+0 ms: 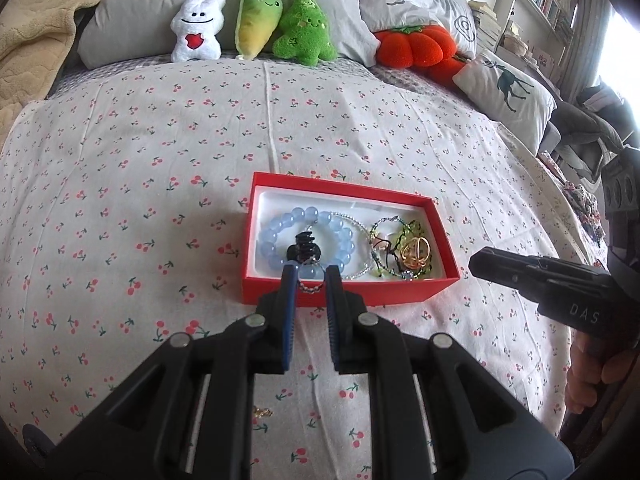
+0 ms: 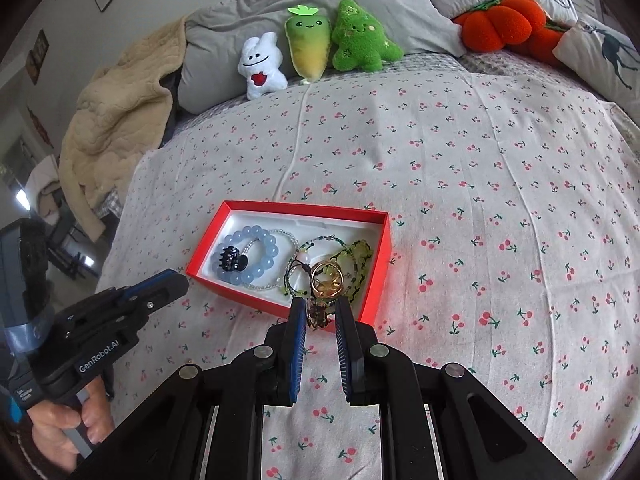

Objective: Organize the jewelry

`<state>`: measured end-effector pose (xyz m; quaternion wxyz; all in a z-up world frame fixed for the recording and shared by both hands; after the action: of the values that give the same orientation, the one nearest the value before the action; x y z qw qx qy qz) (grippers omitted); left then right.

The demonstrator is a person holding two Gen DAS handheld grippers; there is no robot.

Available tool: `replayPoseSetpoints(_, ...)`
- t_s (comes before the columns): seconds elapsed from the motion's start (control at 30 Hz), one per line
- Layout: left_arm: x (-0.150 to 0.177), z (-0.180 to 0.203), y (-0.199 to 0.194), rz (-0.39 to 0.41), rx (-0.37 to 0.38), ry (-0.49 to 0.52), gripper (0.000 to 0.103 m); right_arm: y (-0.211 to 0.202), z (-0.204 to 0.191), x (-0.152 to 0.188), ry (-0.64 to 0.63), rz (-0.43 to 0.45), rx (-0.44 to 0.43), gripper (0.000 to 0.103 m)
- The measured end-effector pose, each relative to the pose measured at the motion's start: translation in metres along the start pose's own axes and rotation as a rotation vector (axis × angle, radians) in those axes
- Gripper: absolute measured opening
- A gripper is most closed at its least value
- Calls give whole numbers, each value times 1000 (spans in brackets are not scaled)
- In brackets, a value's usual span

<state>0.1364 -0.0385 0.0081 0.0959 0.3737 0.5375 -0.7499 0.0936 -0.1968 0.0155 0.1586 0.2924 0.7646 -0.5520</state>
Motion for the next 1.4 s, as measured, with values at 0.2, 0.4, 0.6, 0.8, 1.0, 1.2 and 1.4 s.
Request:
replayPoseSetpoints(0.2,-8,17,21,-2,29,13,16,7,9,-8,13,4,0,15)
replayPoseSetpoints(0.4,-9,25,40,-16,27,27,16,11,21,-15,28,1,-7,15)
replayPoseSetpoints(0.6,-10,24,44,-11,15,23,16,14,23,-17,15,-7,-4,15)
replayPoseSetpoints(0.8,-10,26,24,4,19,35,32,19,19,-16,0,-22,-11,15)
replayPoseSetpoints(1.0,-4,17,-1,3,-8,26,57,23,11,-24,-11,-24,-31,15)
replayPoseSetpoints(1.2,16,2,-3,-71,-56,15,70,38,4,-32,-11,-44,-41,15)
replayPoseSetpoints(1.4,36,-10,1,-141,-89,14,72,57,3,-35,0,-70,-25,15)
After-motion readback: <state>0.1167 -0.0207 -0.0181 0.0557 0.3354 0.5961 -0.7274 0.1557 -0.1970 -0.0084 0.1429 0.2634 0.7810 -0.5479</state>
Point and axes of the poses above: each gripper's, at about its wrist camera, not at the fingertips, and y roughly the way its jaws point, z to its right, x to its underside, the point moved 3 cm from there along y, roughly the way its jaws point, and after that the axes turned 5 degrees about y, right-handed, at the moved point
